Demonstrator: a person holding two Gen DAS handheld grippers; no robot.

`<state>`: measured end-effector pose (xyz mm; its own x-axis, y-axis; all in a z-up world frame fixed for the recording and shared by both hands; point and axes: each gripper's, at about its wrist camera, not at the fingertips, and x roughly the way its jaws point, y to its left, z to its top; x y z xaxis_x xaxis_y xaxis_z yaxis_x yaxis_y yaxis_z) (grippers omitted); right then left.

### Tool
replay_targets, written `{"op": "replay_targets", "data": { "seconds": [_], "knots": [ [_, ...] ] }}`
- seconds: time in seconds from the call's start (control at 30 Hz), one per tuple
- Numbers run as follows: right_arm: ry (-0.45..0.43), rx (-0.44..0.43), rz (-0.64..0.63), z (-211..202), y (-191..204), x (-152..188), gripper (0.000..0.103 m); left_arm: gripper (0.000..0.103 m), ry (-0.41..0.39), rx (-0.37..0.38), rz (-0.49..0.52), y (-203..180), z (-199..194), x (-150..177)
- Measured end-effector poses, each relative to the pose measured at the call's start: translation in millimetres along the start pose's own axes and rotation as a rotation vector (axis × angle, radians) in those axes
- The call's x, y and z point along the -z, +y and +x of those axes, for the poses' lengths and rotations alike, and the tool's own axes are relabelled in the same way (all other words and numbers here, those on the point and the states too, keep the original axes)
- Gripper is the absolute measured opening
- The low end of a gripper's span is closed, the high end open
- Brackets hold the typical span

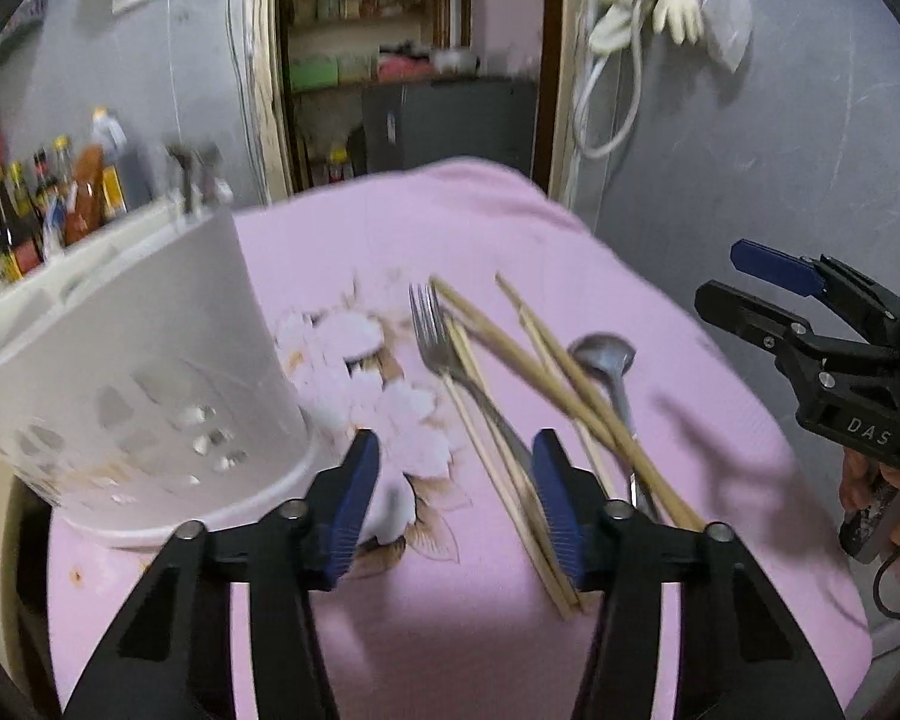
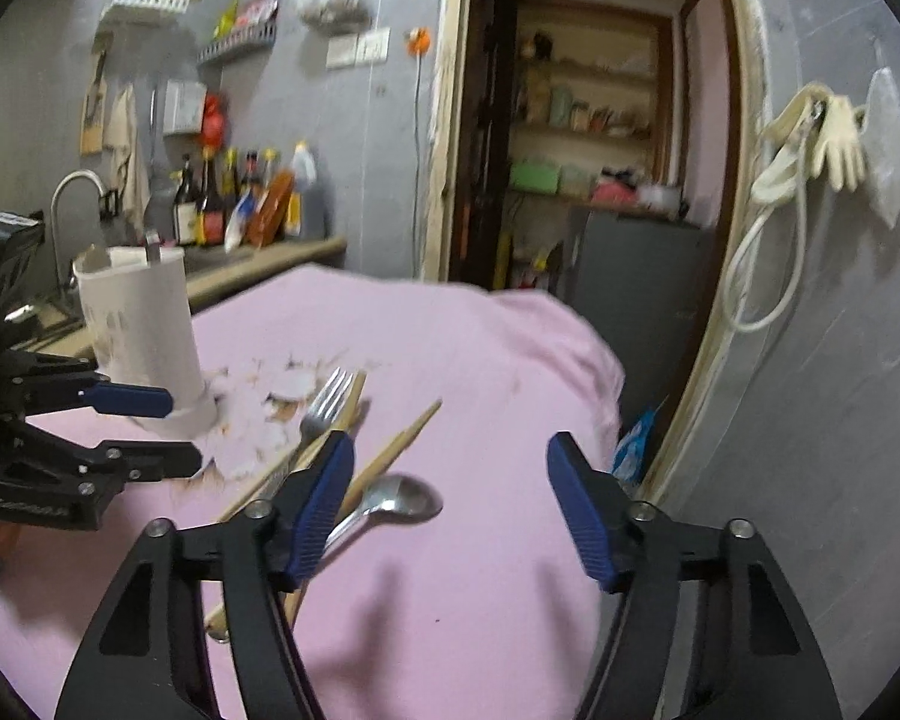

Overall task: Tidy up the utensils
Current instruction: 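Move both grippers back to the utensils on the cloth, then close the left gripper on a wooden chopstick while the right gripper grasps the large metal spoon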

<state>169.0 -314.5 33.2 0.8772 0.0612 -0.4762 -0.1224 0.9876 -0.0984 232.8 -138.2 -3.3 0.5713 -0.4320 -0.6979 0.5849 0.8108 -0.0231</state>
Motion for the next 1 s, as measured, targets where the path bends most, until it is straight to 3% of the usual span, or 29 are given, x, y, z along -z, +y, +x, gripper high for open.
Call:
{"op": "replay_targets", "data": {
  "seconds": [0.1, 0.37, 0.8, 1.0],
  "knots": [
    [0.067, -0.036, 0.018, 13.9, -1.6, 0.6, 0.055, 0.034, 0.076, 0.019, -0.025, 3.2, 16.8, -2.7],
    [0.189, -0.112, 0.059, 41.0, -3.2, 0.2, 0.055, 0.024, 0.159, 0.000, -0.035, 5.2, 44.1, -11.1],
    [0.260, -0.139, 0.058, 54.8, -4.0, 4.3, 0.055, 0.010, 0.210, 0.007, -0.062, 9.2, 69.9, -26.6],
    [0.320, -0.166, 0.073, 68.5, -4.2, 6.6, 0.055, 0.010, 0.226, 0.026, -0.083, 10.5, 69.0, -26.8]
  ]
}}
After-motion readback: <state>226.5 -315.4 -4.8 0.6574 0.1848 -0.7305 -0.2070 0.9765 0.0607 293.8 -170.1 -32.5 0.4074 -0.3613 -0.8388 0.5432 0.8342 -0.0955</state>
